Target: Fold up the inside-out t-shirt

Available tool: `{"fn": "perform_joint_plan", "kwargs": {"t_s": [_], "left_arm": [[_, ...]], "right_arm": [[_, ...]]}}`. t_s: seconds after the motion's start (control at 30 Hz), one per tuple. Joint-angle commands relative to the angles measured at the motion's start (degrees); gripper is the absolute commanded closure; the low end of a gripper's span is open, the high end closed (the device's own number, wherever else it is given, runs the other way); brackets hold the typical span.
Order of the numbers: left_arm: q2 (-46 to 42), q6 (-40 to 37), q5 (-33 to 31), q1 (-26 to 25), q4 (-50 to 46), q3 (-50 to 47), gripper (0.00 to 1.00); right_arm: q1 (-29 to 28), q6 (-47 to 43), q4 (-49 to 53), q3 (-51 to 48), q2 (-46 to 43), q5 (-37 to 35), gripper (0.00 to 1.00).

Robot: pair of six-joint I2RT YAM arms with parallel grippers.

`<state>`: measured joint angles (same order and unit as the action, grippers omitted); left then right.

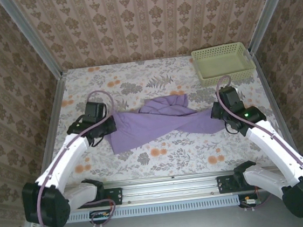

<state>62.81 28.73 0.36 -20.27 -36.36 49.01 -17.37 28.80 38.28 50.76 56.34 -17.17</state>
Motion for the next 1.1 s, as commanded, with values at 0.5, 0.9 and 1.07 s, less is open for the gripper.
{"fn": "perform_joint_plan", "kwargs": {"t_s": [0.5, 0.9, 1.07], "left_arm": [[15.04, -0.18, 10.53, 4.12, 9.54, -4.74, 0.85], [9.27, 1.49, 8.08, 2.30, 9.23, -8.61, 0.79], [6.92, 2.28, 4.29, 0.29, 6.21, -9.00, 0.76]], "right_arm": [[0.65, -1.44, 3.52, 0.10, -1.84, -0.14, 1.00], [1.26, -2.18, 2.65, 0.33, -0.27, -0.38, 1.00], [1.27, -1.98, 2.02, 0.26, 0.26, 0.03, 1.00]]}}
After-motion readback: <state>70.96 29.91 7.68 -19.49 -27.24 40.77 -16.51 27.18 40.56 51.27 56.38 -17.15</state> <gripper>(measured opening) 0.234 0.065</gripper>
